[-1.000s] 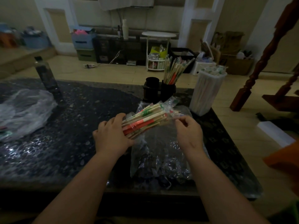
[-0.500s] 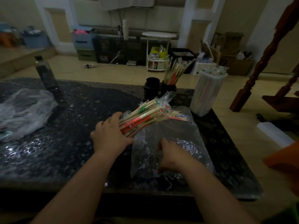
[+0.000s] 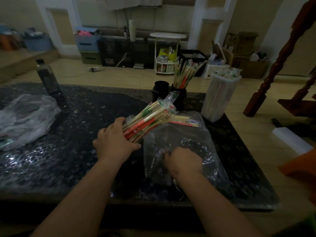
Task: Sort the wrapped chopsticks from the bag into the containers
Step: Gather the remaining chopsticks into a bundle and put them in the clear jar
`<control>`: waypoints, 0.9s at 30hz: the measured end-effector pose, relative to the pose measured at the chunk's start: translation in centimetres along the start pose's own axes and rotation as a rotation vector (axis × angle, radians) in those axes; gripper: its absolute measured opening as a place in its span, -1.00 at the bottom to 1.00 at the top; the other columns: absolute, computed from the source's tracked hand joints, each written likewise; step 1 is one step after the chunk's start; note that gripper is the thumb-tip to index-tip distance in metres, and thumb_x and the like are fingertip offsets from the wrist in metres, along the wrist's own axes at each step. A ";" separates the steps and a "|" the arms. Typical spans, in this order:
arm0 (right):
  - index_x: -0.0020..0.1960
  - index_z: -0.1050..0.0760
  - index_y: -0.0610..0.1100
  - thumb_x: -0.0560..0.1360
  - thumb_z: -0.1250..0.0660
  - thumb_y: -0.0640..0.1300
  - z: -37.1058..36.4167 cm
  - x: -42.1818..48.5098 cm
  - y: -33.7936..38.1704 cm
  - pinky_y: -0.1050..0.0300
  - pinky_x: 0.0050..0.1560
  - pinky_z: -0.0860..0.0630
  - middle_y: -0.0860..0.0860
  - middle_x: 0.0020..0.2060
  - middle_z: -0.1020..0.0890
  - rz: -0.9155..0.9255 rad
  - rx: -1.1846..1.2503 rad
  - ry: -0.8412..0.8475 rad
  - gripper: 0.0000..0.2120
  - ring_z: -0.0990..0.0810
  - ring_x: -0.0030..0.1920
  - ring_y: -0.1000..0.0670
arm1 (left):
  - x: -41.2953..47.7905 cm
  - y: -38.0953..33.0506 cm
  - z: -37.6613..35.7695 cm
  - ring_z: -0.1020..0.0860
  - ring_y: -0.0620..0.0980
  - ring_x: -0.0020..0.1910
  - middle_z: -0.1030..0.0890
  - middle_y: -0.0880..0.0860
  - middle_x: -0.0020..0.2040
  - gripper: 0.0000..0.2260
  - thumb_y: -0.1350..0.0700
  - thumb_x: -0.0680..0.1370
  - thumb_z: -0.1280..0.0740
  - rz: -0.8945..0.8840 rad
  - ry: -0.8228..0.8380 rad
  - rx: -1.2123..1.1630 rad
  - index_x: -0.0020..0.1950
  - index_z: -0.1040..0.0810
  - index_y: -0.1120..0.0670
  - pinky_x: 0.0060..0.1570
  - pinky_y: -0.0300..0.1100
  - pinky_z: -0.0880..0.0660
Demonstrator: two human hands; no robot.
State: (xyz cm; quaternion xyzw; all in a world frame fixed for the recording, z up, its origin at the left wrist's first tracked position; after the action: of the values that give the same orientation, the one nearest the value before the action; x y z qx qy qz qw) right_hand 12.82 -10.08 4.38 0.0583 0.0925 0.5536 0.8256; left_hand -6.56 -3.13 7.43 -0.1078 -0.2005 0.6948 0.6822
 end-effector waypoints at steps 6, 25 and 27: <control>0.20 -0.58 -0.23 0.67 0.01 0.18 -2.1 1.2 -0.7 0.06 0.12 -0.43 -0.24 0.14 -0.62 -0.049 0.490 0.087 -0.43 -0.57 0.18 -0.22 | 0.0 -0.3 -0.1 -0.36 0.17 0.30 -0.48 0.03 0.32 -0.14 -0.23 0.26 -0.56 -0.011 0.015 0.015 0.45 -0.20 -0.17 0.18 0.14 -0.36; 0.28 -0.51 -0.15 0.67 0.00 0.18 -3.8 3.9 -0.9 0.10 0.26 -0.37 -0.03 0.20 -0.55 -0.224 1.167 -0.099 -0.49 -0.50 0.21 -0.06 | 3.0 -0.1 -0.3 -0.38 0.18 0.28 -0.50 0.03 0.30 -0.13 -0.26 0.22 -0.57 0.028 0.020 0.008 0.42 -0.21 -0.18 0.15 0.14 -0.37; 0.37 -0.47 -0.18 0.68 -0.04 0.10 -4.7 5.1 -0.3 0.12 0.31 -0.35 -0.09 0.30 -0.53 -0.138 1.021 -0.043 -0.53 -0.48 0.31 -0.11 | 2.9 -0.4 -0.5 -0.38 0.18 0.28 -0.50 0.02 0.30 -0.13 -0.24 0.23 -0.57 0.022 0.027 0.006 0.42 -0.21 -0.17 0.15 0.14 -0.36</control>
State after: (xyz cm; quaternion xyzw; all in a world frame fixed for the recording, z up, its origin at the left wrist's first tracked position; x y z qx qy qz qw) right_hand 13.92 -5.47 -0.76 0.4589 0.3375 0.3808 0.7284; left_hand -6.12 -0.17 7.53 -0.1175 -0.1880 0.7012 0.6776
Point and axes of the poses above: each hand's wrist, its own x-axis towards the middle knuckle, its own z-axis out of the back of the hand, y = z × x, the point moved 4 cm from there along x, towards the middle knuckle
